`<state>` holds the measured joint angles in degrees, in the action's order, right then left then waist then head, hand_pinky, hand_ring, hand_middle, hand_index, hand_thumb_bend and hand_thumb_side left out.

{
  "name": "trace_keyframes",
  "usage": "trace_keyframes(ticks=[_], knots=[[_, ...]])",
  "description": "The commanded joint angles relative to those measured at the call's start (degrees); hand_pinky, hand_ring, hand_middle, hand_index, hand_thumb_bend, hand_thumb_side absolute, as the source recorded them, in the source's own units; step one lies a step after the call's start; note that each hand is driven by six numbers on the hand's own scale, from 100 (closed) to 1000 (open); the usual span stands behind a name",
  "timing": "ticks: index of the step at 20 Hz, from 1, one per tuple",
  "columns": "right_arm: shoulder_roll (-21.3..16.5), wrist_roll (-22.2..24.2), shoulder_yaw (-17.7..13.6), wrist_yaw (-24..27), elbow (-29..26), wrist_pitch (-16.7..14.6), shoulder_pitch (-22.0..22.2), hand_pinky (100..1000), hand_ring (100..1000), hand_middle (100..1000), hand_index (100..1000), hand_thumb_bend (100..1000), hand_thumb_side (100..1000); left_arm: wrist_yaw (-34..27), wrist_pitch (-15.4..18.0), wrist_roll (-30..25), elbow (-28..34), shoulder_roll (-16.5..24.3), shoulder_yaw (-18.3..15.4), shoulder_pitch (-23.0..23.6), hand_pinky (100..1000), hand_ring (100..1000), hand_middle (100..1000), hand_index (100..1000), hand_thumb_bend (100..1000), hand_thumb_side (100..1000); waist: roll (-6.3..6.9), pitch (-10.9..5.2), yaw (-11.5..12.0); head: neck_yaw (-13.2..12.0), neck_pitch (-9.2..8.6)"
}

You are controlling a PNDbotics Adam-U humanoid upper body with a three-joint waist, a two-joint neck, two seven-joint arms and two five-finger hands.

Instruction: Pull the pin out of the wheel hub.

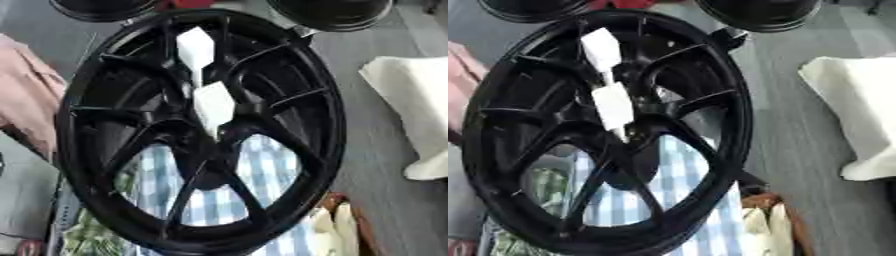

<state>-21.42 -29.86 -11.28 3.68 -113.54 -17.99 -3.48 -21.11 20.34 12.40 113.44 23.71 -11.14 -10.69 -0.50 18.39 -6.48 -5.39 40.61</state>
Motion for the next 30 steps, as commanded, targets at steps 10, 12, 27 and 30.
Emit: trace_keyframes(ticks=[10, 12, 27, 30], knots=[[-6.74, -1.15, -1.86, -0.56, -1.05, 0.03, 1.05, 810, 720, 740, 702, 100, 381, 0.44, -0.14, 0.06, 1.16, 0.85, -0.15, -0.27, 763, 681, 676, 797, 135, 694, -0.22, -1.15, 0.10, -0.32, -0.67], [-9.91, -1.50, -2.59, -0.50, -1.05, 0.33, 1.33, 812, 729, 751, 711, 100, 350, 0.47, -0.15, 0.08, 1.16, 0.93, -0.16, -0.26, 763, 681, 676, 797, 135, 694, -0.32, -1.14, 0.13, -0.31, -0.70], [-37.30, 0.29, -6.84, 12.42, -1.05, 9.23, -0.07, 824, 791, 820, 764, 100, 231, 1.06, -0.16, 0.28, 1.16, 2.15, -0.15, -0.25, 761, 680, 675, 798, 127, 691, -1.26, -0.95, 0.05, -1.05, -1.53], [-41.74, 0.77, -7.32, 14.49, -1.05, 12.12, -2.06, 821, 789, 816, 762, 100, 251, 1.16, -0.15, 0.18, 1.16, 2.56, -0.02, -0.34, 761, 680, 675, 798, 127, 691, -1.46, -0.91, -0.07, -1.24, -1.69]])
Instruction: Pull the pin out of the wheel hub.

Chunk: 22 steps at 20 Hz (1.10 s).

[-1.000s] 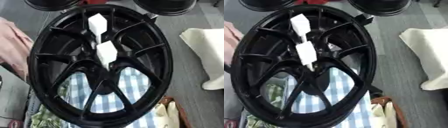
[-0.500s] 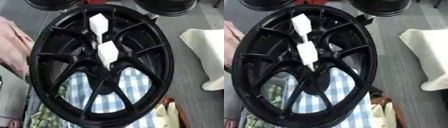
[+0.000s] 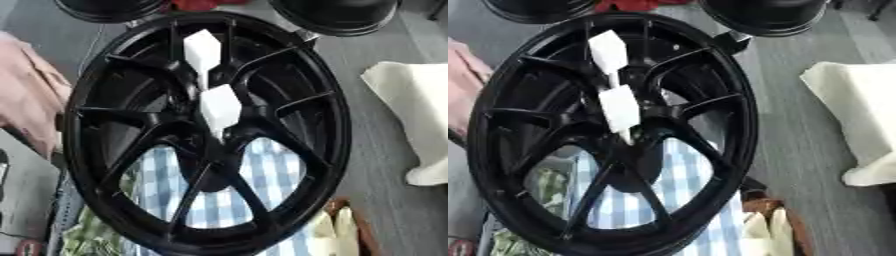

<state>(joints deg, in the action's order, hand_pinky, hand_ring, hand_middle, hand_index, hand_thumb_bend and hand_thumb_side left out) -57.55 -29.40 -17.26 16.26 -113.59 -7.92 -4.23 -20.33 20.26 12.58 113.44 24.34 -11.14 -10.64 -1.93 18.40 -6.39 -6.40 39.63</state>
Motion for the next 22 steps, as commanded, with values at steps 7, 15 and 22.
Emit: trace_keyframes(ticks=[7, 15, 22], knots=[[-13.89, 0.93, 0.15, 6.43, -0.80, 8.72, -8.49, 822, 796, 818, 762, 100, 247, 0.39, 0.11, -0.10, 1.16, 2.09, 0.06, -0.65, 761, 680, 675, 798, 126, 692, -0.15, -0.56, 0.90, -0.19, -1.26], [-18.33, 5.59, 3.39, 10.23, 7.72, 8.58, -19.48, 781, 774, 813, 762, 100, 276, 0.36, 0.36, -0.29, 1.16, 2.50, 0.19, -1.75, 760, 680, 676, 798, 122, 688, -1.15, 0.01, 4.88, 3.15, -2.20], [-18.07, 11.43, 7.89, 10.92, 13.94, 7.67, -30.01, 813, 800, 816, 763, 100, 301, 0.32, 0.49, -0.50, 1.16, 2.83, 0.31, -2.14, 760, 679, 674, 798, 121, 689, -2.45, 0.26, 7.88, 5.67, -1.91]])
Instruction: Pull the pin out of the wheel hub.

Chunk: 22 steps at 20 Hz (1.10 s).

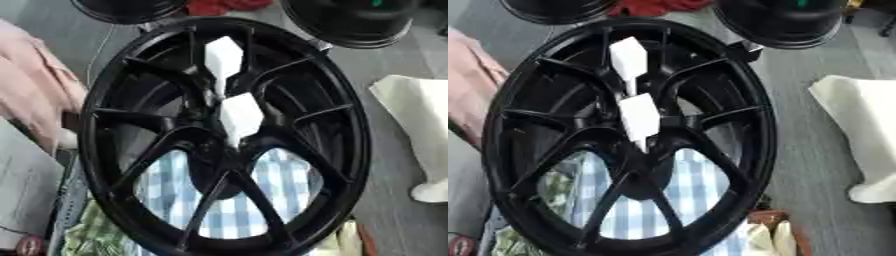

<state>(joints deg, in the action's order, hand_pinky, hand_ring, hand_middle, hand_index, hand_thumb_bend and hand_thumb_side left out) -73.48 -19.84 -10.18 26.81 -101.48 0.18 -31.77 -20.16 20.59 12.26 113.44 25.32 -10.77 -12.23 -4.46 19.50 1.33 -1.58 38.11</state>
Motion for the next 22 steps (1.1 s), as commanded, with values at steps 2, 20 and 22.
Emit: trace_keyframes(ticks=[2, 20, 22], knots=[[-1.27, 3.51, 2.54, -0.40, 2.96, -0.42, -5.73, 826, 852, 833, 760, 100, 281, 0.26, 0.05, -0.12, 1.16, 2.01, -0.10, 0.10, 759, 676, 671, 797, 119, 695, -0.15, -0.78, 0.76, 1.92, -0.32], [6.16, 24.61, 15.19, -8.39, -8.10, 6.57, -18.98, 826, 850, 842, 782, 100, 374, 0.65, 0.44, -0.35, 1.16, 3.25, 0.11, -0.04, 758, 674, 669, 798, 113, 695, -1.97, 0.33, 5.83, 7.17, -1.49], [5.77, 30.35, 15.97, -8.81, -10.00, 7.47, -18.87, 824, 842, 834, 780, 100, 402, 0.64, 0.43, -0.39, 1.16, 3.22, 0.13, -0.15, 758, 674, 669, 798, 113, 695, -2.14, 0.50, 6.26, 7.55, -1.92]])
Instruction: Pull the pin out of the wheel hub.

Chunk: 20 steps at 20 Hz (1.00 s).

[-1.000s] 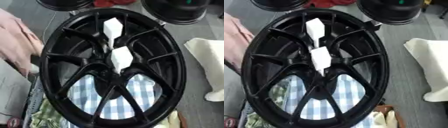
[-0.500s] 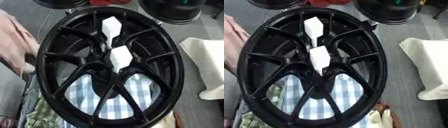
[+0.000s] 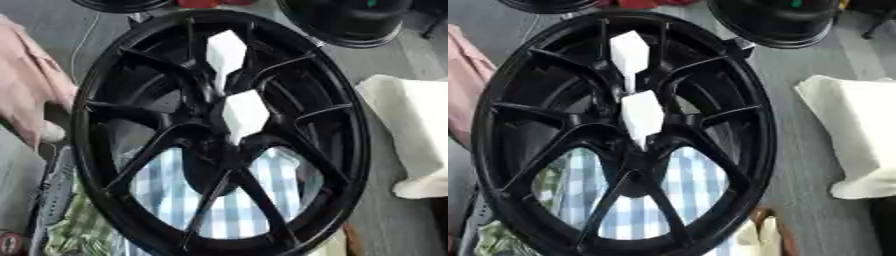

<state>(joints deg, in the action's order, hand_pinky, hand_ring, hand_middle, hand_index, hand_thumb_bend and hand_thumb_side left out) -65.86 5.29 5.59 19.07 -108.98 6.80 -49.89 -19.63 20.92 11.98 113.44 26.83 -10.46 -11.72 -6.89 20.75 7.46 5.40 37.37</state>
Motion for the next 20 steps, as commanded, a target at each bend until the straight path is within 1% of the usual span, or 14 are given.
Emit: trace_keyframes(ticks=[1, 3, 4, 7, 10, 14, 20], knots=[[-1.97, 8.02, 0.33, -1.40, -3.32, 1.34, -0.68, 823, 841, 833, 779, 100, 403, 0.10, 0.10, -0.11, 1.16, 1.68, -0.19, -0.72, 758, 674, 669, 798, 113, 695, 0.23, -0.68, 0.32, 0.74, -1.37], [-2.39, 12.66, 0.55, -1.70, -4.82, 2.06, -0.28, 820, 831, 826, 780, 100, 421, 0.10, 0.15, -0.11, 1.16, 1.62, -0.22, -0.83, 758, 674, 669, 798, 113, 695, 0.14, -0.53, 0.72, 1.21, -1.81], [-2.66, 14.56, 0.63, -1.73, -5.23, 2.27, -0.02, 816, 819, 813, 774, 100, 445, 0.12, 0.17, -0.10, 1.16, 1.58, -0.25, -0.81, 758, 674, 668, 798, 113, 696, 0.10, -0.47, 0.87, 1.43, -1.90], [-3.43, 21.47, 1.48, -2.07, -5.57, 2.04, 0.67, 816, 813, 806, 772, 100, 463, 0.20, 0.06, 0.06, 1.16, 1.25, -0.41, -0.42, 758, 674, 668, 798, 115, 698, 0.02, -0.32, 1.17, 2.03, -1.90], [-3.44, 26.38, 2.01, -2.35, -5.61, 1.83, 0.47, 813, 805, 798, 768, 100, 472, 0.24, 0.03, 0.03, 1.16, 1.18, -0.35, -0.42, 758, 674, 668, 798, 114, 698, 0.03, -0.25, 1.27, 2.15, -1.84], [-3.23, 29.63, 2.45, -2.33, -5.61, 1.64, -0.40, 813, 807, 798, 768, 100, 473, 0.26, 0.04, -0.05, 1.16, 1.17, -0.32, -0.47, 758, 674, 668, 798, 113, 697, 0.00, -0.26, 1.52, 2.45, -2.01], [-3.11, 31.03, 3.35, -2.84, -5.61, 1.28, -0.72, 814, 812, 803, 770, 100, 480, 0.35, 0.11, 0.04, 1.16, 0.95, -0.49, -0.33, 758, 674, 669, 799, 114, 698, -0.23, -0.38, 2.33, 3.45, -2.14]])
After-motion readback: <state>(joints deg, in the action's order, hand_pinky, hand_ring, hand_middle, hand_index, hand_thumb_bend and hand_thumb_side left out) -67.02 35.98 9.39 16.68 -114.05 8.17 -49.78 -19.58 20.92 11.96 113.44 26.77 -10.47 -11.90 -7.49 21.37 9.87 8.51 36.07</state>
